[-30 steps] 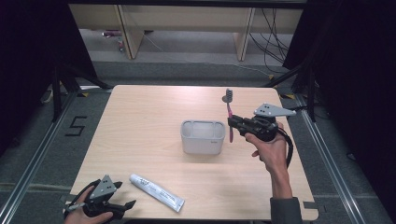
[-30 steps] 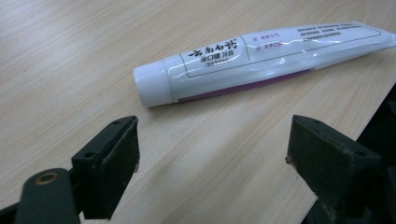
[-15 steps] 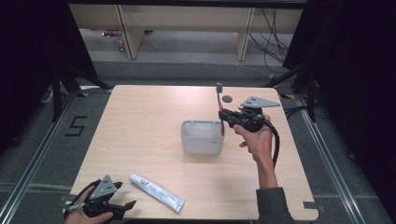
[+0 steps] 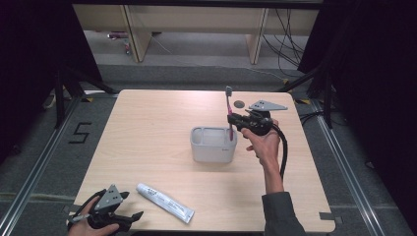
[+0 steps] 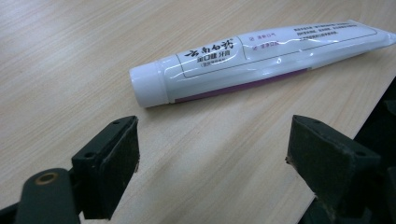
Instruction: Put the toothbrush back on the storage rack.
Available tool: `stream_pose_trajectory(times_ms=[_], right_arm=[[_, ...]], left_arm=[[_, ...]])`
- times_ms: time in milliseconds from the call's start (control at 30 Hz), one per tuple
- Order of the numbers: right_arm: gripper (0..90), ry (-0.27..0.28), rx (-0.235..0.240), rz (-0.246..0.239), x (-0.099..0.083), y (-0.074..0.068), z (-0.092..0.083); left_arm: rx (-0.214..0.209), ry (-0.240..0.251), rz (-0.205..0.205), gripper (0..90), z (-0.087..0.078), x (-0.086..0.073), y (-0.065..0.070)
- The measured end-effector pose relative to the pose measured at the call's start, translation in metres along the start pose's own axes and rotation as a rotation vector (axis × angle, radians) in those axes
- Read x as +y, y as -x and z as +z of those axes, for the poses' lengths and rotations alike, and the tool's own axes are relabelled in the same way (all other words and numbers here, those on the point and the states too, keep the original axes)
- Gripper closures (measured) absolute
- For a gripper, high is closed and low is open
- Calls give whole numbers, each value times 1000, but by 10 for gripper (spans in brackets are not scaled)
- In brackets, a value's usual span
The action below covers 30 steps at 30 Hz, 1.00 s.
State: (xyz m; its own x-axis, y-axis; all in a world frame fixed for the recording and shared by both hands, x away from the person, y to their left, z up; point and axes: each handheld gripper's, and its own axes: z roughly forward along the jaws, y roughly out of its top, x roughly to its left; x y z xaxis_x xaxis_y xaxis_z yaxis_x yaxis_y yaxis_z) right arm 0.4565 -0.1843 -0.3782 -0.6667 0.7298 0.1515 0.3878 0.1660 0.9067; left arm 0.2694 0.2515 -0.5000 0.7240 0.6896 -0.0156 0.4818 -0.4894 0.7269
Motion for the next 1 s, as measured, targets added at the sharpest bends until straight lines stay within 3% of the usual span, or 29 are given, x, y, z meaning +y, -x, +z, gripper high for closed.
stream_pose_trajectory(times_ms=[100, 167, 200, 267, 367, 400, 467, 500, 533, 600, 633, 700, 733, 800, 833, 867, 933, 1000], right_arm=[[790, -3, -13, 15, -4, 2, 4], [790, -2, -16, -3, -6, 4, 6], [790, -14, -12, 26, -8, 3, 7], [790, 4, -25, -5, -11, 6, 9], [790, -12, -7, 40, -16, 4, 12], [790, -10, -11, 16, -18, 6, 14], [790, -5, -9, 33, -21, 6, 16], [790, 0, -2, 8, -22, 8, 17], [790, -4, -10, 34, -23, 7, 17], [789, -19, -6, 22, -25, 8, 18], [789, -19, -4, 46, -26, 7, 18], [789, -13, -19, 14, -28, 8, 20], [789, -20, -10, 48, -29, 6, 20], [789, -15, -5, 28, -30, 8, 21], [789, -25, -7, 42, -31, 7, 22], [789, -19, -11, 18, -32, 8, 23], [789, -25, -12, 48, -33, 6, 23], [789, -28, -8, 41, -36, 7, 23]], left_arm=[[-1, 11, -10, 162, 0, 0, 0], [4, -2, 3, 162, 0, 0, 0], [1, 0, -1, 162, 0, 0, 0], [4, -4, 8, 162, 0, 0, -1], [0, 0, -1, 162, 0, 0, 0], [-2, 7, -7, 162, 0, 0, 0], [6, -3, 4, 162, -1, 0, -1], [5, -1, -1, 162, 0, 0, 0], [1, 0, -1, 162, 0, 0, 0], [4, 0, 1, 162, 0, 0, -1], [-4, 1, -1, 162, 0, 0, 0], [-1, 1, 0, 162, 0, 0, 0], [-2, 2, -4, 162, 0, 0, 0], [-1, 9, -10, 162, 0, 0, 0], [6, 0, 0, 162, 0, 0, 0], [5, -3, 4, 162, 0, 0, 0], [0, 1, -1, 162, 0, 0, 0], [-2, 8, -10, 162, 0, 0, 0]])
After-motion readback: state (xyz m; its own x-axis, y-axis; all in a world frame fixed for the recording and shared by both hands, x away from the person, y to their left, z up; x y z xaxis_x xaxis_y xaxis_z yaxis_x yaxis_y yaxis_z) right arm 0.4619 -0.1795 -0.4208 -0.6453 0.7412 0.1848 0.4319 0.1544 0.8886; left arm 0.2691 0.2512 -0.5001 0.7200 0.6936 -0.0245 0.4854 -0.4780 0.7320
